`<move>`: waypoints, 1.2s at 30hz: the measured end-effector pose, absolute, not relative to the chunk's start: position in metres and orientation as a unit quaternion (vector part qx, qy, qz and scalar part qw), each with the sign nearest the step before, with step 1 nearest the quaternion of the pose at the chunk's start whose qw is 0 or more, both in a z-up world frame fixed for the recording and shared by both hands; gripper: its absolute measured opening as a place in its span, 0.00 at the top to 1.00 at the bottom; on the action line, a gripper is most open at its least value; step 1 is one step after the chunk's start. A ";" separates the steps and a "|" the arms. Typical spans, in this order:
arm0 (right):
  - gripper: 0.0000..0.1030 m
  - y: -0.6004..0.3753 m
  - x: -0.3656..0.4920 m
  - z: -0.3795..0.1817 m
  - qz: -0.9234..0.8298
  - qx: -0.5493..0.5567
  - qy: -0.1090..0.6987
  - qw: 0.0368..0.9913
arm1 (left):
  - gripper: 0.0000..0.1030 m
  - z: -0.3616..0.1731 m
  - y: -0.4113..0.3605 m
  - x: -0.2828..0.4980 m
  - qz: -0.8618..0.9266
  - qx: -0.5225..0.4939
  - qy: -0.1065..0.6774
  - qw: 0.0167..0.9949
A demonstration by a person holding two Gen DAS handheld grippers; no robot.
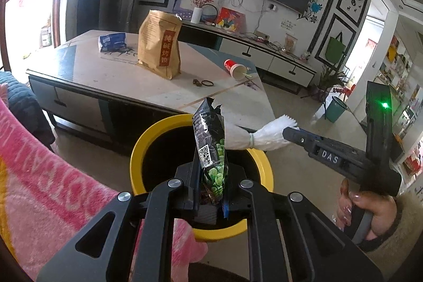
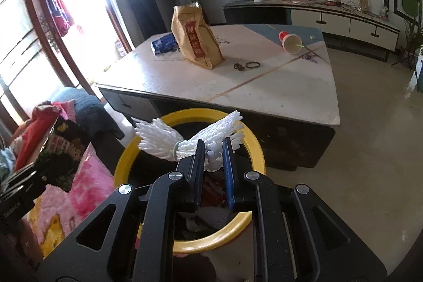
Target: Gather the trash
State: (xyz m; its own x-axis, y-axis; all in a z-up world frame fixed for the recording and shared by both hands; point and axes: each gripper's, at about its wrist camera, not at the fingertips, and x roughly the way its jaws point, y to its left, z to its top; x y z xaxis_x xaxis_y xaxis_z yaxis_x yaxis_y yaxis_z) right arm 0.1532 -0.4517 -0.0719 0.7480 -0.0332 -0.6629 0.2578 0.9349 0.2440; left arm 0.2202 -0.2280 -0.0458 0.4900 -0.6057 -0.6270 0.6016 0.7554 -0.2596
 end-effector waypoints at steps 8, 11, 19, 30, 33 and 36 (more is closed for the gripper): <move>0.89 -0.448 0.161 -0.086 -0.075 0.154 0.376 0.910 | 0.89 -0.058 -0.238 0.235 -0.345 -0.006 0.379 0.859; 0.87 -0.444 0.163 -0.090 -0.068 0.154 0.382 0.909 | 0.88 -0.062 -0.240 0.242 -0.343 -0.010 0.384 0.857; 0.55 -0.445 0.159 -0.088 -0.065 0.174 0.380 0.906 | 0.54 -0.065 -0.245 0.252 -0.351 -0.023 0.391 0.851; 0.20 -0.457 0.133 -0.075 -0.097 0.201 0.354 0.908 | 0.09 -0.056 -0.236 0.244 -0.336 -0.016 0.378 0.862; 0.17 -0.456 0.127 -0.071 -0.100 0.203 0.347 0.910 | 0.07 -0.052 -0.230 0.241 -0.328 -0.013 0.374 0.867; 0.14 -0.453 0.124 -0.068 -0.096 0.203 0.342 0.913 | 0.06 -0.048 -0.223 0.237 -0.319 -0.011 0.370 0.872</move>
State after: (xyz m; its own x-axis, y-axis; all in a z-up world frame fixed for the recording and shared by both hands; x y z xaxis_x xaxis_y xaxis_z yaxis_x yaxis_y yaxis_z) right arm 0.1243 -0.4532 -0.0679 0.7481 -0.0374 -0.6625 0.3143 0.8992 0.3043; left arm 0.2367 -0.2231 -0.0476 0.5226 -0.5652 -0.6384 0.5491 0.7959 -0.2551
